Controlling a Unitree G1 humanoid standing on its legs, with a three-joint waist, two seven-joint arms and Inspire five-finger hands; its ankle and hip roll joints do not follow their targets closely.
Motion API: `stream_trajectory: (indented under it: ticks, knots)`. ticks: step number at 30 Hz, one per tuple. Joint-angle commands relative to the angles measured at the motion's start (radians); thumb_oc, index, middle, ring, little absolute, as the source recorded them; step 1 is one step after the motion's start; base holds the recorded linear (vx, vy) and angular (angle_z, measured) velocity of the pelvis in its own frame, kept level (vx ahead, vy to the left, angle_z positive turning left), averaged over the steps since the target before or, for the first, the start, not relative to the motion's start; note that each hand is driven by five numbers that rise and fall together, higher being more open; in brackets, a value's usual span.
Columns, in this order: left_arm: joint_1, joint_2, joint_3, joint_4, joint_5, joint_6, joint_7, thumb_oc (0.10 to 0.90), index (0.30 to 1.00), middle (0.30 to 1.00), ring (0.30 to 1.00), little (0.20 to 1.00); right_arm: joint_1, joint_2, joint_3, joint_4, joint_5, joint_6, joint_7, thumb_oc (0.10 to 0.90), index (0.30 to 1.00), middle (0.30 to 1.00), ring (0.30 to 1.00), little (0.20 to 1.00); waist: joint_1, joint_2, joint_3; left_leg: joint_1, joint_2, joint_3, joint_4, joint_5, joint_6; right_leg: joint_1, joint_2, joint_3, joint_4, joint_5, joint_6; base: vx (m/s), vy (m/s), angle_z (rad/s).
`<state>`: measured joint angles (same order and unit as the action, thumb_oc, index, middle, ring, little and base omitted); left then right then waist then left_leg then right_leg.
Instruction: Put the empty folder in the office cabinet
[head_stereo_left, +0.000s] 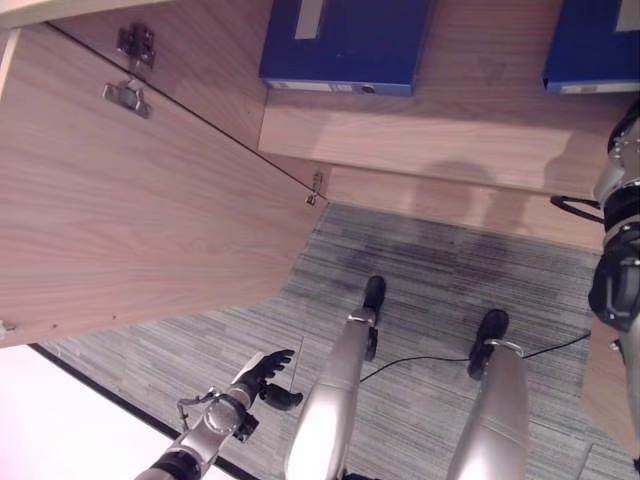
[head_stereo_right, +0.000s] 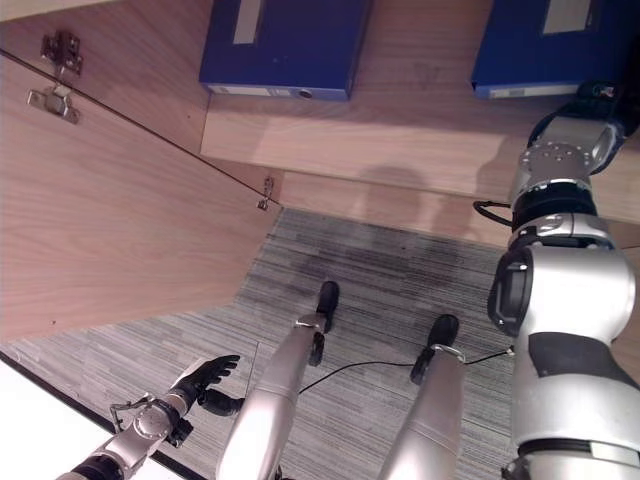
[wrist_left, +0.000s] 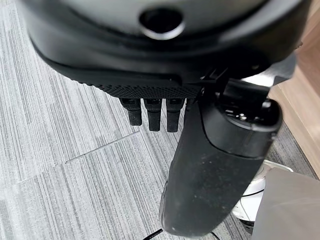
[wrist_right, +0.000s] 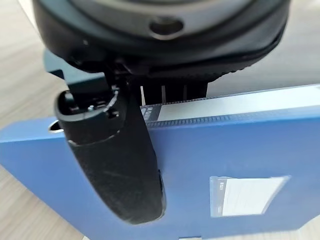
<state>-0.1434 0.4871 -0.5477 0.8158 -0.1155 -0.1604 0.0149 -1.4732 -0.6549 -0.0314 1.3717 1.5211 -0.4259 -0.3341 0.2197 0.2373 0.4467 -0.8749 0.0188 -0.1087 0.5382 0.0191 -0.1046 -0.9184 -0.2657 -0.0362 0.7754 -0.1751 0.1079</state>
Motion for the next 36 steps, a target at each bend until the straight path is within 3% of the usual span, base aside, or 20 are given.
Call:
stream_trajectory:
  ticks: [1,2,3,4,5,8,12,22,30,36]
  knots:
    - [-0.005,0.074,0.024,0.098,-0.029,-0.002,0.06,0.8,0.9,0.9,0.9,0.9,-0.035,-0.066,0.048,-0.021,-0.122,0.029,-0.045,0.8,0.9,0.9,0.9,0.9,0.015,-0.057,-0.055,0.015,0.062,-0.026,0.046,-0.129,-0.032,0.168,0.006,0.003,0.014,-0.182,0.044,0.08,-0.055,0.01]
    - [-0.01,0.073,0.026,0.113,-0.029,0.005,0.067,0.8,0.9,0.9,0.9,0.9,-0.043,-0.065,0.061,0.013,-0.151,0.059,-0.073,0.8,0.9,0.9,0.9,0.9,0.011,-0.069,-0.064,0.027,0.062,-0.024,0.045,-0.154,-0.034,0.183,0.009,0.004,0.014,-0.203,0.044,0.0,0.0,0.0]
    - [-0.019,0.07,0.027,0.134,-0.026,0.008,0.076,0.8,0.9,0.9,0.9,0.9,-0.07,-0.064,0.079,0.049,-0.188,0.104,-0.101,0.8,0.9,0.9,0.9,0.9,0.009,-0.071,-0.056,0.032,0.064,-0.023,0.028,-0.124,-0.035,0.186,0.012,-0.002,-0.001,-0.177,0.041,0.08,-0.04,0.01]
    - [-0.021,0.068,0.027,0.135,-0.026,0.007,0.076,0.8,0.9,0.9,0.9,0.9,-0.073,-0.065,0.081,0.05,-0.188,0.104,-0.102,0.8,0.9,0.9,0.9,0.9,0.006,-0.073,-0.06,0.04,0.063,-0.022,0.032,-0.149,-0.036,0.196,0.012,0.001,0.002,-0.199,0.042,-0.11,-0.002,-0.02]
    - [-0.025,0.077,0.025,0.146,-0.018,0.01,0.09,0.8,0.9,0.9,0.9,0.9,-0.097,-0.07,0.113,0.1,-0.247,0.175,-0.147,0.8,0.9,0.9,0.9,0.9,0.008,-0.087,-0.063,0.058,0.068,-0.021,0.002,-0.116,-0.037,0.215,0.021,-0.01,-0.028,-0.169,0.037,-0.02,-0.036,0.01]
    - [-0.041,0.071,0.027,0.19,0.012,0.022,0.102,0.8,0.9,0.9,0.9,0.9,-0.146,-0.084,0.19,0.196,-0.373,0.324,-0.179,0.8,0.9,0.9,0.9,0.9,0.008,-0.11,-0.064,0.123,0.077,-0.025,-0.059,-0.099,-0.046,0.297,0.032,-0.035,-0.104,-0.153,0.033,-0.05,-0.058,0.05]
    - [-0.041,0.049,0.031,0.228,0.028,0.031,0.107,0.8,0.9,0.9,0.9,0.9,-0.144,-0.08,0.205,0.225,-0.421,0.374,-0.193,0.8,0.9,0.9,0.9,0.9,0.016,-0.127,-0.068,0.178,0.084,-0.033,-0.113,-0.083,-0.051,0.362,0.039,-0.054,-0.164,-0.137,0.035,-0.01,-0.047,-0.04]
    - [-0.035,-0.004,0.026,0.251,0.009,0.027,0.117,0.8,0.9,0.9,0.9,0.9,-0.124,-0.067,0.193,0.24,-0.451,0.394,-0.223,0.8,0.9,0.9,0.9,0.9,0.04,-0.146,-0.068,0.26,0.089,-0.041,-0.227,-0.035,-0.058,0.474,0.044,-0.087,-0.276,-0.108,0.04,0.0,-0.006,0.0]
    - [-0.03,-0.009,0.008,0.2,-0.003,0.028,0.102,0.8,0.9,0.9,0.9,0.9,-0.092,-0.089,0.176,0.24,-0.451,0.405,-0.224,0.8,0.9,0.9,0.9,0.9,0.058,-0.129,-0.059,0.311,0.086,-0.053,-0.306,0.011,-0.066,0.523,0.039,-0.111,-0.322,-0.091,0.046,0.0,-0.001,0.02]
    - [-0.032,-0.019,-0.002,0.178,-0.007,0.03,0.096,0.8,0.9,0.9,0.9,0.9,-0.055,-0.06,0.141,0.23,-0.409,0.384,-0.232,0.8,0.9,0.9,0.9,0.9,0.059,-0.117,-0.052,0.327,0.087,-0.049,-0.332,0.026,-0.064,0.536,0.041,-0.117,-0.336,-0.087,0.047,0.0,0.003,0.05]
